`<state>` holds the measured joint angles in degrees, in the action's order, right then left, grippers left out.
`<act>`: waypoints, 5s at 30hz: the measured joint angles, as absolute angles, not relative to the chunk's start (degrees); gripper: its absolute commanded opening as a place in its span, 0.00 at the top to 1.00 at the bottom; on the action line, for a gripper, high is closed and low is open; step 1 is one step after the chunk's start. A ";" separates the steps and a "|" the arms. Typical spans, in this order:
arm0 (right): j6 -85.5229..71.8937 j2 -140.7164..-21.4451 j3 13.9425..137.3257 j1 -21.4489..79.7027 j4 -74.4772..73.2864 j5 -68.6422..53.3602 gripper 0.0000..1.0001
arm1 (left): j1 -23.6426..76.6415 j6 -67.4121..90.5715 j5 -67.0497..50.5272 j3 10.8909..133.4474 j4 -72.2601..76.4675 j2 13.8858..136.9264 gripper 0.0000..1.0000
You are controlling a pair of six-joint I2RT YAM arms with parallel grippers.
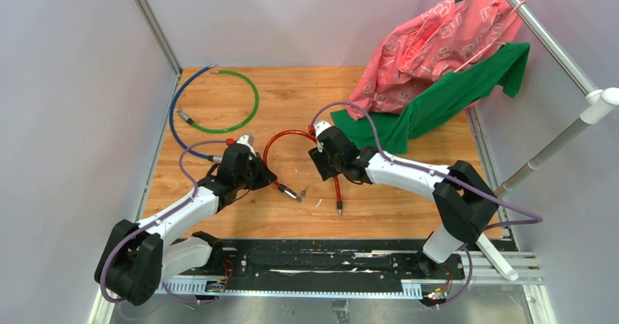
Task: Lock with the key
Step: Adjust the lock.
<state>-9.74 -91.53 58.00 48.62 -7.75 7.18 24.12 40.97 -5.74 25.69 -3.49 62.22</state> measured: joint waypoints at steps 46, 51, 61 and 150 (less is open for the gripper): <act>8.88 -106.83 61.01 58.70 6.42 -13.39 0.49 | 24.01 38.72 -3.88 23.64 -0.08 62.85 1.00; 8.54 -107.35 61.23 58.70 7.31 -12.88 0.76 | 23.97 38.81 -3.73 23.09 0.71 62.81 1.00; 6.20 -106.94 61.63 57.93 5.15 -12.12 1.00 | 23.70 36.86 -2.74 22.48 1.41 62.65 0.39; -15.16 -87.72 63.20 48.16 -12.25 -29.91 1.00 | 36.21 -62.35 -34.30 26.37 2.92 58.19 1.00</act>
<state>-15.16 -87.72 63.20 48.16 -12.25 -29.91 36.21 -62.35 -34.30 26.37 2.92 58.19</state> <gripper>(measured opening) 0.312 0.301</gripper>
